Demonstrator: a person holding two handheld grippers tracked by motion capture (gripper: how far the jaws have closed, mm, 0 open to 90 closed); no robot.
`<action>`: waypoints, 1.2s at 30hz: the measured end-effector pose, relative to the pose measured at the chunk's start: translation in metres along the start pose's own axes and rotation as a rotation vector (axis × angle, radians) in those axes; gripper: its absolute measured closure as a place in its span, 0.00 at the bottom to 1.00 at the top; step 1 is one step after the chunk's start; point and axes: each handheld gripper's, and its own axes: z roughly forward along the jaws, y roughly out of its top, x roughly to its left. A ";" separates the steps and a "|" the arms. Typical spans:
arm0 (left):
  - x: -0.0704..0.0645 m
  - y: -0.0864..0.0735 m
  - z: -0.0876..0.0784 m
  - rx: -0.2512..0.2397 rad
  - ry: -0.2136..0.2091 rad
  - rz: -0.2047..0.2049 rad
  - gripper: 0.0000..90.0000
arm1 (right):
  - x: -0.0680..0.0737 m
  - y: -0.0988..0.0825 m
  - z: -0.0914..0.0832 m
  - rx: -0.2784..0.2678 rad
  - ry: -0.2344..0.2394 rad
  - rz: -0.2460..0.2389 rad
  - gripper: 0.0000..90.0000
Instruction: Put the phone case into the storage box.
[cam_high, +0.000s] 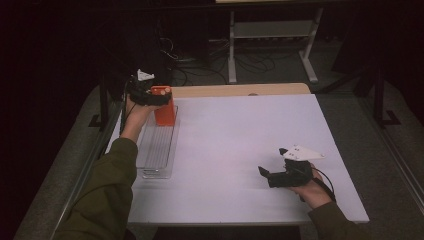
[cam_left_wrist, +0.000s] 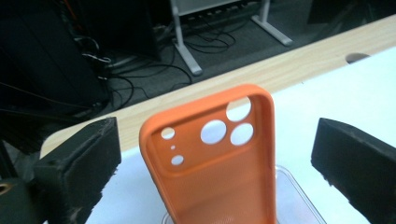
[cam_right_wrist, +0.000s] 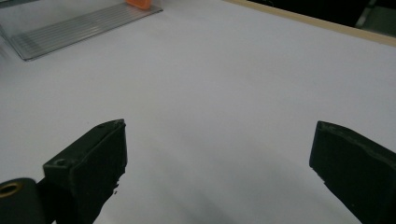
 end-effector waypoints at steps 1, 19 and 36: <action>0.001 0.000 -0.001 0.004 -0.008 0.006 0.00 | 0.000 0.000 0.000 0.000 0.000 0.000 0.04; 0.004 -0.017 -0.026 0.053 -0.185 0.015 0.00 | -0.002 0.006 0.001 0.006 0.031 0.009 0.03; -0.036 -0.029 -0.064 0.003 -0.375 0.094 0.00 | -0.007 0.021 -0.001 0.036 0.107 0.009 0.01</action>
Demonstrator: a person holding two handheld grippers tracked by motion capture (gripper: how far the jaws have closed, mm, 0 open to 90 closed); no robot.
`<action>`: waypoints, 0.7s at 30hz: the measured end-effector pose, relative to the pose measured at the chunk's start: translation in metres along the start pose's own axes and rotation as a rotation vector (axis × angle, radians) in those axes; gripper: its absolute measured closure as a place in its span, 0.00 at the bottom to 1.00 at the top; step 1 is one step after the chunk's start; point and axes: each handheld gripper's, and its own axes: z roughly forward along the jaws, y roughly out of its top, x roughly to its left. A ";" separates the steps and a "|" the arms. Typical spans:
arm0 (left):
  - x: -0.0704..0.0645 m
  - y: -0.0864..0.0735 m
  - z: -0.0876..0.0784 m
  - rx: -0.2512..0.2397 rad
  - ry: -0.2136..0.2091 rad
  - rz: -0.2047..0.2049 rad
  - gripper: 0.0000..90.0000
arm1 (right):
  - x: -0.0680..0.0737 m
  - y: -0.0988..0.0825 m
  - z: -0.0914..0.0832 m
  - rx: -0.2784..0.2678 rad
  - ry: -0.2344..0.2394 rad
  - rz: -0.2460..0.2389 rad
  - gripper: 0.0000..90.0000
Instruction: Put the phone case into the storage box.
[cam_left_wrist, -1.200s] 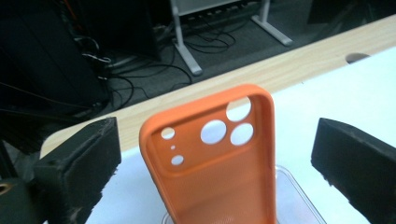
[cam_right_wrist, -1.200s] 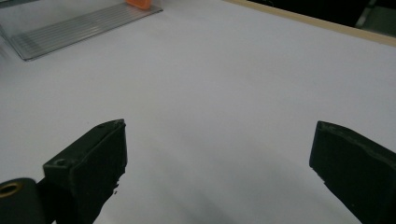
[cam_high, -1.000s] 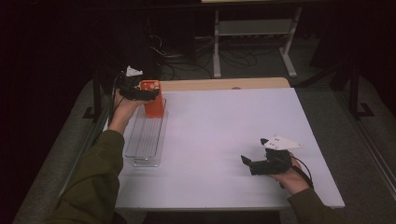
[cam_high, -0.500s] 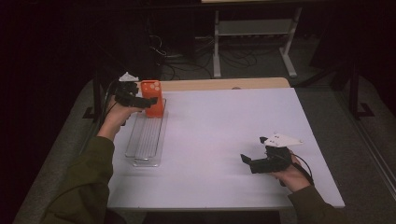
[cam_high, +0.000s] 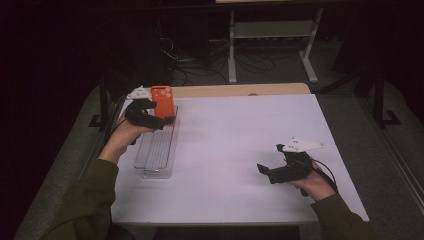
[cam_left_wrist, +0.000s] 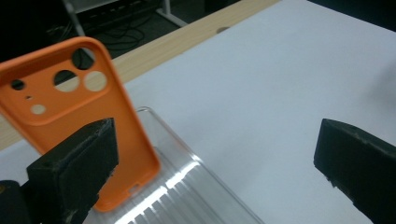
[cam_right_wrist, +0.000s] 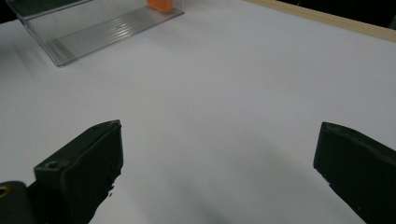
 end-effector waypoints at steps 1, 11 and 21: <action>-0.003 -0.001 -0.001 0.001 -0.007 0.012 0.00 | 0.000 0.001 0.000 -0.001 0.005 -0.002 0.01; -0.033 -0.017 -0.012 -0.013 -0.081 0.049 0.00 | -0.003 0.009 -0.006 -0.011 0.023 -0.003 0.01; -0.057 -0.039 -0.021 -0.024 -0.132 0.057 0.00 | -0.003 0.015 -0.011 -0.024 0.049 -0.016 0.00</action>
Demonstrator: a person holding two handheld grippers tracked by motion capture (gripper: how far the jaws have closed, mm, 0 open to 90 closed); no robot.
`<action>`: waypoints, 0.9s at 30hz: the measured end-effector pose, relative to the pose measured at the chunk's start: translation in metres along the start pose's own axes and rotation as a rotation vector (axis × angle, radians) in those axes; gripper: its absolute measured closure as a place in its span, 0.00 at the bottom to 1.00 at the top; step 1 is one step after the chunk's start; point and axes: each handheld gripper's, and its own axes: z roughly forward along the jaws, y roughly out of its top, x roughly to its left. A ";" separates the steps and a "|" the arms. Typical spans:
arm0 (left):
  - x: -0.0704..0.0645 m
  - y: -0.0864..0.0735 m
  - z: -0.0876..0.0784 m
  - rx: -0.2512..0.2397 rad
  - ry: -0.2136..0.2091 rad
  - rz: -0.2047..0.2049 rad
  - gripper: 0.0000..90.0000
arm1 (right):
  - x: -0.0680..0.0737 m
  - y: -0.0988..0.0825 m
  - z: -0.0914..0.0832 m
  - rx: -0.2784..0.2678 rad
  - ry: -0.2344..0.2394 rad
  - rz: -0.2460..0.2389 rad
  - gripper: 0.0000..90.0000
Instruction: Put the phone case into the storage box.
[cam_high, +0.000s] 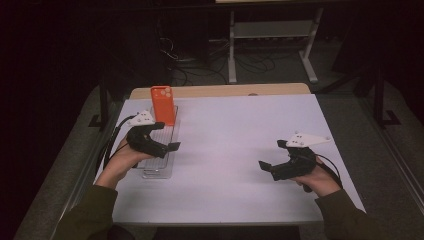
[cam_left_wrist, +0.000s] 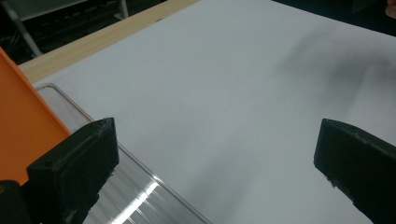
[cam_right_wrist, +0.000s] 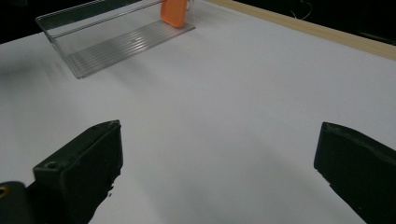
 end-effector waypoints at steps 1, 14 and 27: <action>-0.002 -0.002 0.000 0.007 -0.007 0.004 0.00 | 0.000 0.000 0.000 -0.001 0.004 -0.001 0.00; -0.020 -0.025 -0.003 0.035 -0.019 0.029 0.00 | 0.001 0.000 0.000 0.010 0.009 -0.011 0.00; -0.023 -0.034 -0.002 0.051 -0.028 0.027 0.00 | 0.001 0.000 0.002 0.014 0.010 -0.012 0.00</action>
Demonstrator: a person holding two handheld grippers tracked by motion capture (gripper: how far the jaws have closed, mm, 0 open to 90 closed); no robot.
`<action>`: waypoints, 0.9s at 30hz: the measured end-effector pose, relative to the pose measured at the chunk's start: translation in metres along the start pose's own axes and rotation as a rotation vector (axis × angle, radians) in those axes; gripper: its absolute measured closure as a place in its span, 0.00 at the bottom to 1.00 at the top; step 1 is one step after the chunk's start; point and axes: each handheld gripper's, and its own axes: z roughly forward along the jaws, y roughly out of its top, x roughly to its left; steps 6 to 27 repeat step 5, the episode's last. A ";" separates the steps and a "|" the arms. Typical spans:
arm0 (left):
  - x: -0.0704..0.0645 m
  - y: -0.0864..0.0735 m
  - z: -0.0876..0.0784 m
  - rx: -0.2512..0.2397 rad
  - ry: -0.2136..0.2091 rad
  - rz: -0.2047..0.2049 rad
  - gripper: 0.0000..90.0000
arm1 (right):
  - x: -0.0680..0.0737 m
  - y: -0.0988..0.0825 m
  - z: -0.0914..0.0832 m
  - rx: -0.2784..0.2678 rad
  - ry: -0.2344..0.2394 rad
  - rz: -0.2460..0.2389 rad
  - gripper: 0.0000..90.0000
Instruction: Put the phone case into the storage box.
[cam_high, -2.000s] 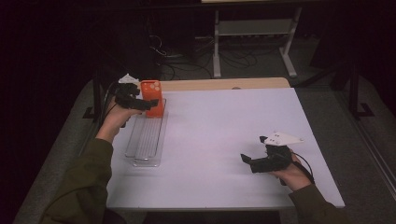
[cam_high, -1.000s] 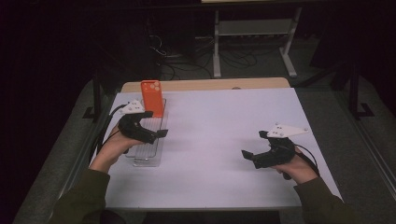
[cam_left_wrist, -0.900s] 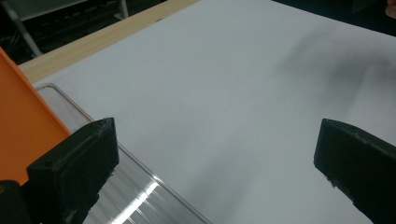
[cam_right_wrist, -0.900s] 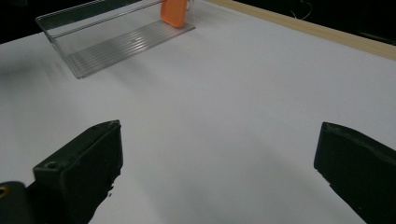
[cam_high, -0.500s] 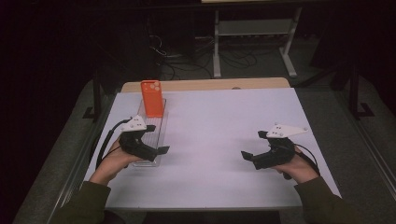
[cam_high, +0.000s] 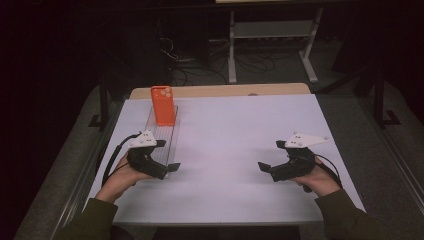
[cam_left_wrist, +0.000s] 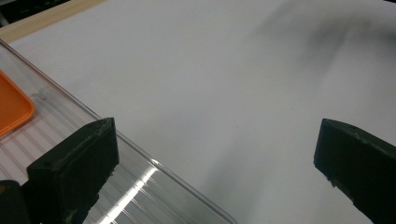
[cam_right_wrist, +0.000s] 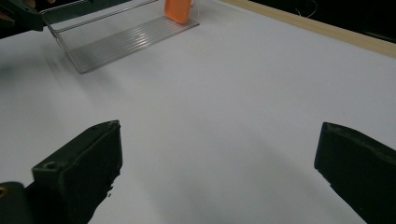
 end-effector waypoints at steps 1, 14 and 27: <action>0.000 0.000 0.000 0.000 0.000 -0.001 0.00 | 0.000 0.000 0.000 0.000 0.000 0.000 0.00; 0.001 0.000 0.000 0.006 -0.001 0.005 0.00 | 0.000 0.000 -0.001 -0.001 0.000 -0.001 0.00; 0.001 0.000 0.000 0.006 -0.001 0.005 0.00 | 0.000 0.000 -0.001 -0.001 0.000 -0.001 0.00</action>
